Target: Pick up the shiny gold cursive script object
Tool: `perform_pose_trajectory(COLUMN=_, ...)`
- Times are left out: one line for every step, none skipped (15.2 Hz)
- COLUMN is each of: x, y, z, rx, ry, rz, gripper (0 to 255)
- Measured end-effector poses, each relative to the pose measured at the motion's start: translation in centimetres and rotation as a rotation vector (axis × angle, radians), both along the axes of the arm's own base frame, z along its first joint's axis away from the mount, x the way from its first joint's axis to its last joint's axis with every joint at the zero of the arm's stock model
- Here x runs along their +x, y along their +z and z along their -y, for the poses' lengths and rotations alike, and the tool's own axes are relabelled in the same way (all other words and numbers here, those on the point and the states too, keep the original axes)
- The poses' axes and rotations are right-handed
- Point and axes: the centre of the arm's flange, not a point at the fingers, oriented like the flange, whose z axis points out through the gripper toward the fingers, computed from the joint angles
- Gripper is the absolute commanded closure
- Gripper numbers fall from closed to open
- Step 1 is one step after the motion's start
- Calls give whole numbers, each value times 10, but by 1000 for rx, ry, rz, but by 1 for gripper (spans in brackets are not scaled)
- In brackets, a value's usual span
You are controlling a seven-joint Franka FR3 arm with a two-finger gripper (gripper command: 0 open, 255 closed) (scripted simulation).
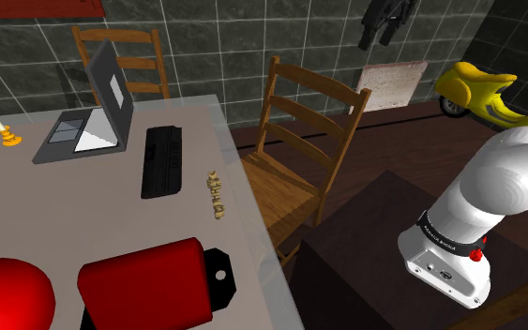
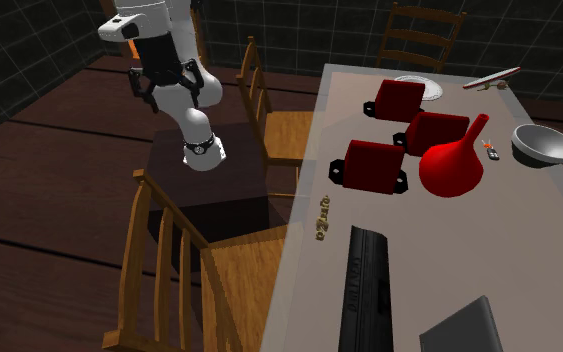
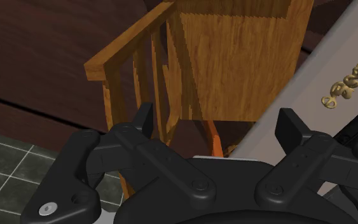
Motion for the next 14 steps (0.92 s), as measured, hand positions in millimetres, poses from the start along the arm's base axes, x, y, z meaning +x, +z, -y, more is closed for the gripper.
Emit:
perform_pose_trajectory(x=0, y=0, z=0, rx=0, ry=0, rz=0, gripper=0)
perform_pose_trajectory(x=1, y=-4, z=-7, rx=-1, ry=-3, rz=-2, gripper=0)
perform_pose_trajectory(x=5, y=-7, z=-14, rx=-2, ry=-7, rz=-4, gripper=0)
perform_pose_trajectory(x=8, y=-14, z=-25, rx=-3, ry=-13, rz=-7, gripper=0)
perform_pose_trajectory(x=9, y=-24, z=-34, rx=-5, ry=-20, rz=-11, gripper=0)
perform_pose_trajectory(x=11, y=-29, z=-46, rx=-6, ry=-26, rz=-14, gripper=0)
perform_pose_trajectory(x=14, y=-39, z=-53, rx=-8, ry=-33, rz=-17, gripper=0)
perform_pose_trajectory(x=16, y=-45, z=-62, rx=-9, ry=-40, rz=-21, gripper=0)
perform_pose_trajectory(x=20, y=-53, z=-74, rx=-11, ry=-46, rz=-24, gripper=0)
perform_pose_trajectory(x=21, y=-61, z=-84, rx=-12, ry=-54, rz=-27, gripper=0)
perform_pose_trajectory(x=26, y=-69, z=-94, rx=-13, ry=-60, rz=-31, gripper=0)
perform_pose_trajectory(x=31, y=-77, z=-106, rx=-15, ry=-67, rz=-34, gripper=0)
perform_pose_trajectory(x=33, y=-83, z=-117, rx=-16, ry=-74, rz=-37, gripper=0)
perform_pose_trajectory(x=36, y=-91, z=-127, rx=-18, ry=-81, rz=-40, gripper=0)
